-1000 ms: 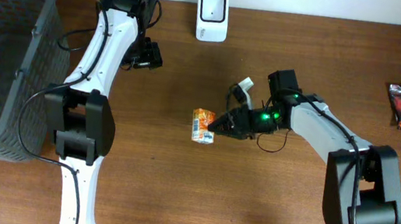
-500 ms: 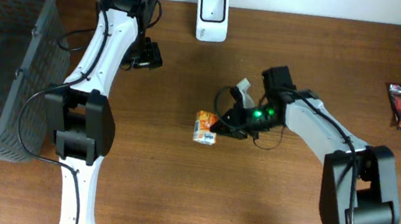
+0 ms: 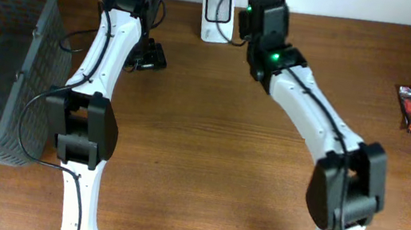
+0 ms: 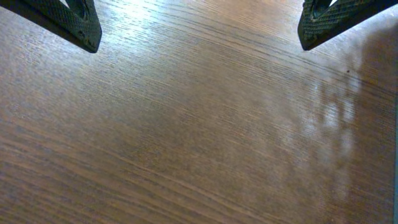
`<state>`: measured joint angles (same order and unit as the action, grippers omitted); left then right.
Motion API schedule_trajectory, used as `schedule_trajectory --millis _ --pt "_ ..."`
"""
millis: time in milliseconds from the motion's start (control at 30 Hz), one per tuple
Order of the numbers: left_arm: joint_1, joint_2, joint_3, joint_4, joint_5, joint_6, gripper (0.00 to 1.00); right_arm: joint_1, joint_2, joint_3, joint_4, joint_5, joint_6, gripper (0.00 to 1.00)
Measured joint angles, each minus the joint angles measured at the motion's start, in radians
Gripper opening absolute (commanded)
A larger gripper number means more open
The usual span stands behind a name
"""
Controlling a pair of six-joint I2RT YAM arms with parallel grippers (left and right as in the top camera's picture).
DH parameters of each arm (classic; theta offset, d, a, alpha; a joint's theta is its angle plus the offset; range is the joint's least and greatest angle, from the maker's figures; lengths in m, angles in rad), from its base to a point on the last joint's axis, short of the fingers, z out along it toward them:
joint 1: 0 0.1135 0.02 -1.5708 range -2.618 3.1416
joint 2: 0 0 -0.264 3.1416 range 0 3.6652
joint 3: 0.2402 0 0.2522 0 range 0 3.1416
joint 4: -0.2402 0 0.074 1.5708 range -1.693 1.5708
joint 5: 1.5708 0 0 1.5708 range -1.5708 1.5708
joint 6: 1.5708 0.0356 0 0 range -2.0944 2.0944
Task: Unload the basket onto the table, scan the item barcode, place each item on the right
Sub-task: 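Lift the orange box and hold it up to the white scanner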
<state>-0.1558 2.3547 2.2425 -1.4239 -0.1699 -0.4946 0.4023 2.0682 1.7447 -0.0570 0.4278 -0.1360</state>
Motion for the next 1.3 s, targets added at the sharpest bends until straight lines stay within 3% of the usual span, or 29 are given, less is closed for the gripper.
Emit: schedule_trajectory --millis 167,300,500,1000,1100,1300 --pt "0.0 0.0 0.0 0.002 0.0 0.0 0.99 0.011 0.108 0.0 0.124 -0.159 -0.544 0.04" --pt "0.0 0.0 0.0 0.002 0.0 0.0 0.99 0.011 0.194 -0.001 0.291 -0.238 -0.84 0.04" --pt "0.0 0.0 0.0 0.002 0.0 0.0 0.99 0.01 0.274 -0.001 0.415 -0.319 -1.01 0.04" --pt "0.0 0.0 0.0 0.002 0.0 0.0 0.99 -0.06 0.304 -0.001 0.505 -0.341 -1.023 0.04" --pt "0.0 0.0 0.0 0.002 0.0 0.0 0.99 -0.06 0.304 -0.001 0.506 -0.341 -0.898 0.04" --pt "0.0 0.0 0.0 0.002 0.0 0.0 0.99 -0.06 0.305 -0.001 0.551 -0.364 -0.46 0.04"
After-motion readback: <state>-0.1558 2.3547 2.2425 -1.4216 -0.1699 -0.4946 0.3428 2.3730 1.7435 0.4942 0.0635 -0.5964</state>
